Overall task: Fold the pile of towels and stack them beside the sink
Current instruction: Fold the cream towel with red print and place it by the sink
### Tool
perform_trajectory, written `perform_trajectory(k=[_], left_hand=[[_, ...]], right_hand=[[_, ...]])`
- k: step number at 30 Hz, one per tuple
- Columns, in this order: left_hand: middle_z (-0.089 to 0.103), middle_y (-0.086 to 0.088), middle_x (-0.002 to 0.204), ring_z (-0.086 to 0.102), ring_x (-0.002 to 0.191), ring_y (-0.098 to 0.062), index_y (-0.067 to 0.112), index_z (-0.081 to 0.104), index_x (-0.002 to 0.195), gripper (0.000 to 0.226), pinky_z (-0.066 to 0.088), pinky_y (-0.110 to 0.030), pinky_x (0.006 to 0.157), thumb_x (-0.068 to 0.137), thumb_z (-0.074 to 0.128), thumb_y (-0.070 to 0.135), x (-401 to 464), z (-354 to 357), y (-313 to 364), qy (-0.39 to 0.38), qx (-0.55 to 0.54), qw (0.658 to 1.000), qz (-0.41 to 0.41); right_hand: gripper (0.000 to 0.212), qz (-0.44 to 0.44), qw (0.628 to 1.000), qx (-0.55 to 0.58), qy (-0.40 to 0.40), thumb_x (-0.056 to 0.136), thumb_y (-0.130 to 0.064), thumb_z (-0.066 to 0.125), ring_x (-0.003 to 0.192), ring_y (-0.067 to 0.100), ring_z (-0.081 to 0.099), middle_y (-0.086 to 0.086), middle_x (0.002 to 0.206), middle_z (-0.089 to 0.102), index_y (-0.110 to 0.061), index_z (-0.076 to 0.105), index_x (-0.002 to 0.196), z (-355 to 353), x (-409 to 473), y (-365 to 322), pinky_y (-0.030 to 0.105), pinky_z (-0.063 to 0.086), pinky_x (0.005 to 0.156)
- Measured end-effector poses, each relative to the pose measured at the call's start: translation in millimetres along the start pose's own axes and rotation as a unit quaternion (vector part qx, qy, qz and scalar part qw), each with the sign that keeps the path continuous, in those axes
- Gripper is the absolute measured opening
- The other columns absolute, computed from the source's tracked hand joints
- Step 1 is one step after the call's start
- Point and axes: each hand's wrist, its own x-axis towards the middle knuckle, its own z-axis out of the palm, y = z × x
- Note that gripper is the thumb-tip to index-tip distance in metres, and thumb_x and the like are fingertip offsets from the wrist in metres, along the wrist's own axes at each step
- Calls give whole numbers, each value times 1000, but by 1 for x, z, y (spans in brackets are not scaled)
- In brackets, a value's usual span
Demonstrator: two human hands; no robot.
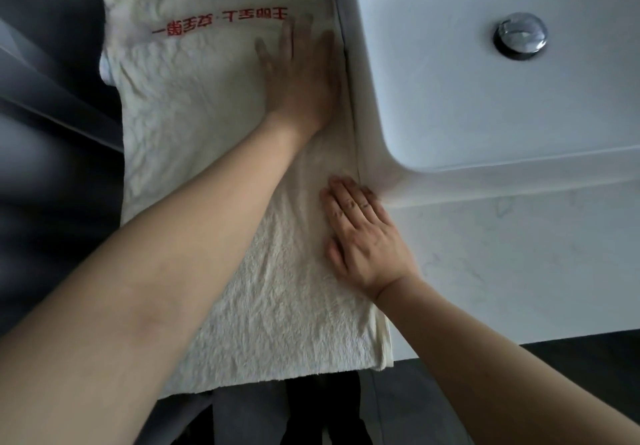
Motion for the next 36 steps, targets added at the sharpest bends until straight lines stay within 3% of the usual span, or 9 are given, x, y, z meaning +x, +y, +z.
perform_trajectory(k=[2,4,7,12,16,20,25,29,36], left_hand=[[5,-6,167,0,153,-32,24,12,159,61,-4,-66,114,102,26,45,-10,13,-7,-74,-1,997,1],[-2,-4,167,-6,153,-31,26,3,159,63,-10,-66,113,103,21,48,-8,17,-11,-94,-20,995,3],[-3,-4,167,-7,153,-31,28,0,159,65,-12,-65,113,102,20,51,-12,10,-15,-115,-22,993,12],[3,-4,167,-3,153,-28,27,5,159,64,-13,-61,116,102,29,44,-63,-15,-46,-84,-31,995,-40],[1,-7,167,-6,153,-27,25,9,158,64,-14,-57,119,101,32,42,-78,-29,-106,-93,-5,994,-61],[-3,-8,167,-10,153,-27,22,7,158,62,-13,-54,120,102,29,38,-44,-34,-155,-72,1,992,-108],[-1,-5,167,-8,153,-26,28,8,158,62,-11,-55,120,102,23,47,22,-30,-181,-47,-27,994,-97],[-1,-2,167,-8,153,-26,35,6,157,61,-8,-62,118,101,15,55,72,-19,-191,-70,-79,989,-104],[-9,6,167,-9,153,-21,46,1,154,67,-8,-65,115,91,3,69,76,8,-203,-81,-36,993,-75]], right_hand=[[67,-1,1000,3,6,88,-35,35,148,25,18,14,157,27,-4,38,147,1,0,0,40,14,121],[66,2,1000,11,15,87,-35,36,147,26,23,15,155,31,-4,41,145,2,0,0,41,17,120],[66,5,1000,18,9,85,-35,36,145,28,27,16,153,35,-3,44,143,1,0,-2,41,19,120],[66,18,999,27,-6,82,-32,32,142,33,32,19,150,39,1,50,136,-9,-2,-10,45,21,119],[49,34,995,67,70,71,-17,43,133,44,40,25,144,43,3,62,112,-14,29,-38,54,31,111],[52,92,981,138,97,82,-18,46,145,31,17,16,158,20,-7,47,133,-31,126,-57,46,14,119],[59,150,983,58,89,94,-33,37,149,29,6,9,162,10,-22,26,152,-41,251,-20,44,-2,120],[57,142,986,-56,62,99,-44,27,148,32,5,12,162,9,-27,19,153,-39,305,23,50,-1,119],[66,135,988,-67,40,92,-60,16,149,29,1,7,163,5,-36,14,153,-21,320,46,50,-4,118]])
